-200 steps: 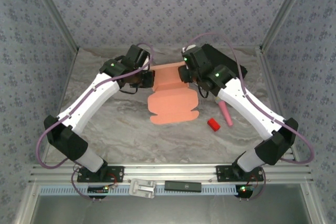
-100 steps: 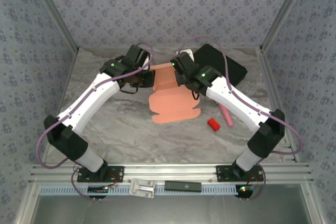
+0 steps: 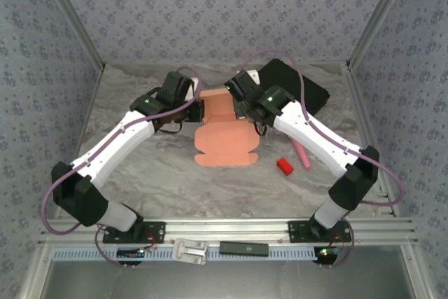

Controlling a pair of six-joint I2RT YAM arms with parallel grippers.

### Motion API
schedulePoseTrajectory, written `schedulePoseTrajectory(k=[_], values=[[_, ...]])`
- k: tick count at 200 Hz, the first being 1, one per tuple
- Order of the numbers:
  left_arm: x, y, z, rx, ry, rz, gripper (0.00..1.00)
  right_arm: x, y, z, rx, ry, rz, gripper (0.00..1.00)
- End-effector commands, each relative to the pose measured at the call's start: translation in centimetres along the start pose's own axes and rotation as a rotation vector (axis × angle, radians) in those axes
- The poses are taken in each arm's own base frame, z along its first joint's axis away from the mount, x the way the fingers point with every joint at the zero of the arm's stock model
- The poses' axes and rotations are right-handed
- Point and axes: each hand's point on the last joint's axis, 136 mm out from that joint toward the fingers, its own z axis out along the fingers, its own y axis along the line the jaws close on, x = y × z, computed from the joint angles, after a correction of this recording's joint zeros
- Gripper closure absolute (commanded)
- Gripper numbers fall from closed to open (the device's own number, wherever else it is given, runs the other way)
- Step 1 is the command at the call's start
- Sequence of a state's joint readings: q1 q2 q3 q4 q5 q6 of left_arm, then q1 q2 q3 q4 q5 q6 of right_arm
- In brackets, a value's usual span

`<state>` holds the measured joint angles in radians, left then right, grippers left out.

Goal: Fold the paper box

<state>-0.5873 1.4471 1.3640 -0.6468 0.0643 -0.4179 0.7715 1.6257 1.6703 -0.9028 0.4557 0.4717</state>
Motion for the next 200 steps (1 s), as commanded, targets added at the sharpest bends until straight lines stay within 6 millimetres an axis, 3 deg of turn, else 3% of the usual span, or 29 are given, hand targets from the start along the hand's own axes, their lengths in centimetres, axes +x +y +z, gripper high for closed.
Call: schedulePoseTrajectory(k=[1,60,137,200], values=[[-2.0,-1.2,-1.0,0.085,-0.099,0.019,0.89,-1.2,0.0,-2.2,-0.089,-0.014,0.078,1.00],[-2.0,-1.1,-1.1,0.107,-0.112,0.033,0.80,-1.4,-0.8,-2.1,-0.111,0.000,0.104,1.00],[-1.9,-0.5,-0.5,0.046,-0.125,0.056,0.74,-1.2,-0.4,-1.7,-0.111,0.009,0.098,1.00],[-2.0,-1.2,0.3,0.015,-0.185,0.110,0.80,-1.1,-0.1,-1.5,-0.098,0.019,0.095,1.00]])
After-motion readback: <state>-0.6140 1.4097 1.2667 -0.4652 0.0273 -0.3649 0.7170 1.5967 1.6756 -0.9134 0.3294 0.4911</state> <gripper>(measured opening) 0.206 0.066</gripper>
